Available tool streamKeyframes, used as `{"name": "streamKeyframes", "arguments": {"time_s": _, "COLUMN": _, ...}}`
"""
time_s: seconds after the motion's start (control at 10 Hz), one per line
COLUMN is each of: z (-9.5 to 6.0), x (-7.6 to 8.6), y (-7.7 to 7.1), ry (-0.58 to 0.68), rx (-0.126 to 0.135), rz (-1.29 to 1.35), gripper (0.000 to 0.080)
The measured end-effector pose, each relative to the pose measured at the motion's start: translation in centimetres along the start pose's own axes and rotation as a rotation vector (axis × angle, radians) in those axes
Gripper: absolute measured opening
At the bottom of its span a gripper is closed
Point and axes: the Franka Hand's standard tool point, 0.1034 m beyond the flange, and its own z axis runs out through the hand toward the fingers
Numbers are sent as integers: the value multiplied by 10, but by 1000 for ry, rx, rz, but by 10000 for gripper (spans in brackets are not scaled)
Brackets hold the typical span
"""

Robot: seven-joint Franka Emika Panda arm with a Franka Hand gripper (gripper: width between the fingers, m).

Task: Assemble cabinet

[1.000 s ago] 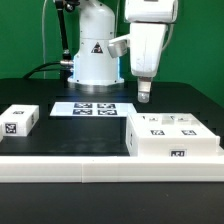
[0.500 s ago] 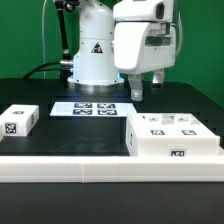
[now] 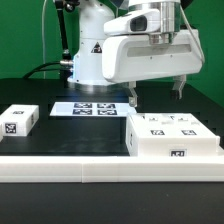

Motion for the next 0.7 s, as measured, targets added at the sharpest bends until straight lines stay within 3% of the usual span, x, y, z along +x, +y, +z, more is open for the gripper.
{"name": "streamKeyframes", "arguments": {"time_s": 0.2, "z": 0, "x": 0, "y": -4, "ry": 1, "rx": 8, "rz": 156, "gripper": 797}}
{"name": "streamKeyframes", "arguments": {"time_s": 0.3, "z": 0, "x": -2, "y": -14, "ry": -6, "rx": 6, "rz": 256, "gripper": 797}}
{"name": "streamKeyframes", "arguments": {"time_s": 0.7, "z": 10, "x": -12, "y": -30, "ry": -24, "rx": -33, "rz": 473, "gripper": 797}}
